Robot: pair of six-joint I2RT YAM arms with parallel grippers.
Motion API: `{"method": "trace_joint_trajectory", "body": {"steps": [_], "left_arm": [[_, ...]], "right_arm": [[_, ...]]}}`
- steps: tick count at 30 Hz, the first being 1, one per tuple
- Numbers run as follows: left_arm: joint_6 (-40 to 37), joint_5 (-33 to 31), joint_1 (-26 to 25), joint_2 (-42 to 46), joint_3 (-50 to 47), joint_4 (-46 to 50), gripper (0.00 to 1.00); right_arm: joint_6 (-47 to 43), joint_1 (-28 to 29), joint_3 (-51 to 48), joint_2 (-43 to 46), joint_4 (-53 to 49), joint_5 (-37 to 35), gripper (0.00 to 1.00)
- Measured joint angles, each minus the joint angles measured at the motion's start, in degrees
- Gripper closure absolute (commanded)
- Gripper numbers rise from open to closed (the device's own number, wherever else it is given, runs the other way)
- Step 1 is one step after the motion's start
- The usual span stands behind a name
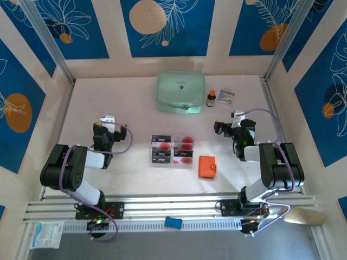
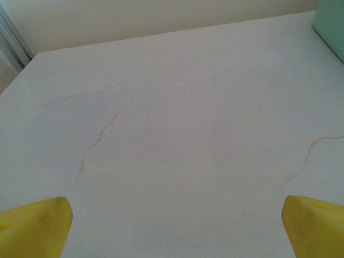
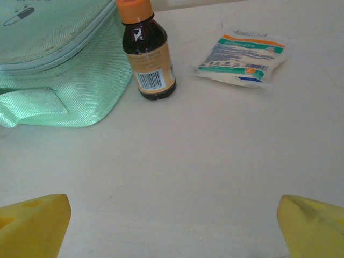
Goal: Put the credit cards into the card holder
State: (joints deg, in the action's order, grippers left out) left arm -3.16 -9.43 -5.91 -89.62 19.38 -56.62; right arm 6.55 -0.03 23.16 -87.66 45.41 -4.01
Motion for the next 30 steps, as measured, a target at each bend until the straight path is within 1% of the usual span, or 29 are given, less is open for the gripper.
{"method": "trace_joint_trajectory", "body": {"steps": [12,17,23,25,26,30], "left_arm": [[0.0,0.09,0.02,0.0,0.22,1.4,0.0],[0.24,2.8,1.27,0.0,1.77,3.54,0.0],[0.26,3.85,1.42,0.02,2.12,4.15,0.0],[0.55,3.8,1.42,0.28,2.19,4.94,0.0],[0.83,3.5,1.42,0.94,2.49,6.78,0.0],[1.29,3.41,1.42,4.0,5.18,12.63,0.0]], "right_arm": [[-0.17,0.0,0.0,0.0,0.0,0.0,0.01],[-0.15,-0.44,0.04,0.0,-0.04,0.74,0.01],[-0.11,-1.49,0.2,0.02,-0.13,1.86,0.01],[0.09,-1.42,1.27,0.94,-3.65,1.36,0.01],[0.17,-1.36,2.51,1.95,-6.88,1.03,0.01],[1.66,-1.33,10.16,8.02,-18.71,-0.17,0.01]]}}
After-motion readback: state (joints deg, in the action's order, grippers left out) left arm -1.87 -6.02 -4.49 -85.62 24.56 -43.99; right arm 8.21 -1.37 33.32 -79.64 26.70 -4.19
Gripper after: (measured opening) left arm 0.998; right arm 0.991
